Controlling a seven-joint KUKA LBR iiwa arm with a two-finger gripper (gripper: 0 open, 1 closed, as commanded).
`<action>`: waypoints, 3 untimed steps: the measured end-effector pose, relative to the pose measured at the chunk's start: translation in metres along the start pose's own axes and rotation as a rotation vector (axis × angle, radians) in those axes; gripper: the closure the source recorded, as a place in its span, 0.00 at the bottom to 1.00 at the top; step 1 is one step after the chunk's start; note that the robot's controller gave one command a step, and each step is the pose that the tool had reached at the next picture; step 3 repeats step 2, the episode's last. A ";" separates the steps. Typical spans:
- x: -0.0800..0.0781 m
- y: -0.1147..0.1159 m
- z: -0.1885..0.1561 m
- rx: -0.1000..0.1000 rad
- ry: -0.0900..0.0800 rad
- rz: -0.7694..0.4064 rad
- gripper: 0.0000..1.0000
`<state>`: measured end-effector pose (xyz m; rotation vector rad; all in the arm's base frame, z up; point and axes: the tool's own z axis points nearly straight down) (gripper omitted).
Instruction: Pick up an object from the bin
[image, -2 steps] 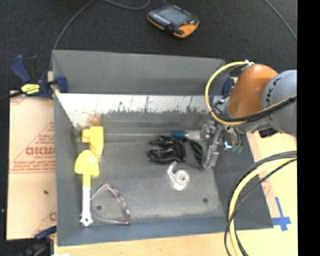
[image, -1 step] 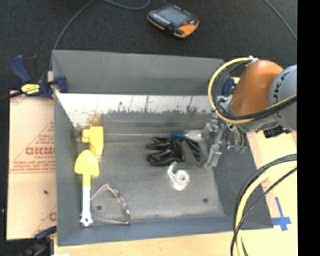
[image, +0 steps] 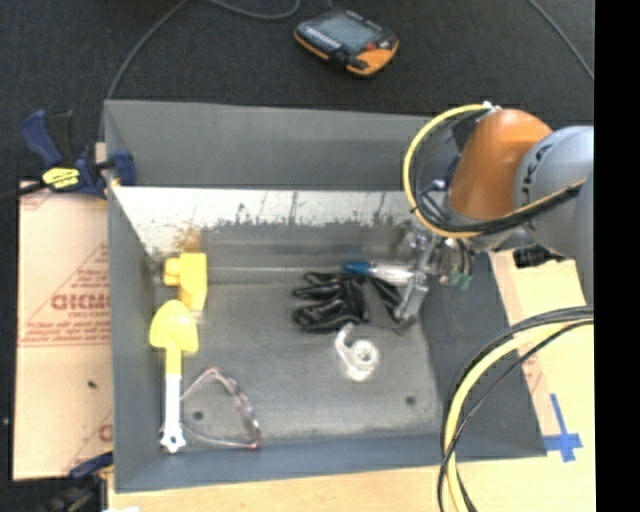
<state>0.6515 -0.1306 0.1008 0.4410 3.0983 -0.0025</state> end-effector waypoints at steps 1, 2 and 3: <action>0.010 -0.004 0.006 0.002 -0.005 0.027 0.00; -0.004 0.000 0.029 -0.001 -0.008 0.175 1.00; -0.004 0.000 0.029 -0.001 -0.008 0.175 1.00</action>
Offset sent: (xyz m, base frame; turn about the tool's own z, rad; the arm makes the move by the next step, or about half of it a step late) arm 0.0024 0.0003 -0.0308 0.1781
